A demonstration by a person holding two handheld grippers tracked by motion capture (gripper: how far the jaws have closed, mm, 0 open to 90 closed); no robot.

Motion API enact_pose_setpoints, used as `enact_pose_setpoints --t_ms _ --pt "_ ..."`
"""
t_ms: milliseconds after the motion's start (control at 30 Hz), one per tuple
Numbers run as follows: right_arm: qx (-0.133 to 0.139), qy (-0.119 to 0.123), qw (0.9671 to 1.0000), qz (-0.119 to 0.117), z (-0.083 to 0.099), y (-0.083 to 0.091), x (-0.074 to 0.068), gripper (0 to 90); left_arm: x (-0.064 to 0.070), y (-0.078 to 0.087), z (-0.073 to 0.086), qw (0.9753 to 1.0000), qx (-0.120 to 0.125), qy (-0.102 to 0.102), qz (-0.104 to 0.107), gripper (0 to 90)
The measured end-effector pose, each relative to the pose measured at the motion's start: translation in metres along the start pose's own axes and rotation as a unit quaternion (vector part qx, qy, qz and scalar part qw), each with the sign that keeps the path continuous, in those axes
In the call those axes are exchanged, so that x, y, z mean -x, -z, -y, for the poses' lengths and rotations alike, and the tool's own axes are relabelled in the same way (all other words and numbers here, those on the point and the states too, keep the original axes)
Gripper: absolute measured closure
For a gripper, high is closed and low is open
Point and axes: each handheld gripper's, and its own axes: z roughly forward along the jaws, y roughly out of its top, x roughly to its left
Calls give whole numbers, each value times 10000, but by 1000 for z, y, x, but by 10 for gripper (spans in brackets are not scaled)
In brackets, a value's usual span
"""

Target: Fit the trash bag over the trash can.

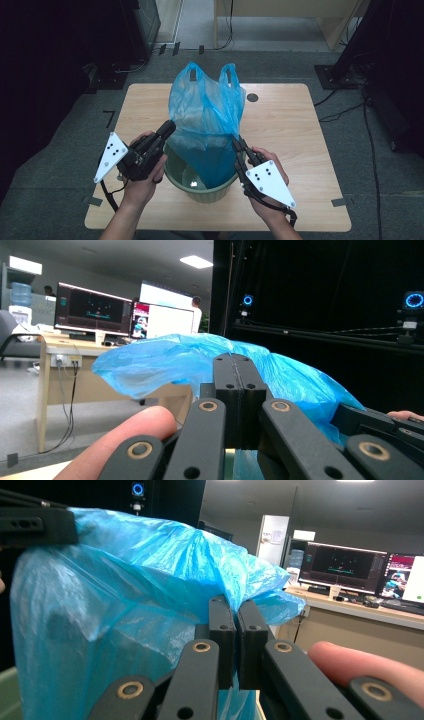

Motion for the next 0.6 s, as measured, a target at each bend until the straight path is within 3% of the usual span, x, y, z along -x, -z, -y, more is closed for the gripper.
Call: enact_pose_setpoints --t_ms 367,467,533,600 --pt "-99 222 9997 -50 18 29 -6 897 17 39 20 9995 -136 -295 27 900" --pt "-124 266 9996 -56 23 35 -10 897 20 52 29 9987 -137 -473 -101 900" --pt "-129 240 9996 -51 27 39 -13 898 22 60 37 9973 8 -614 -395 900" --pt "-102 227 9997 -18 33 42 -17 900 23 68 49 9965 149 -526 -625 900"
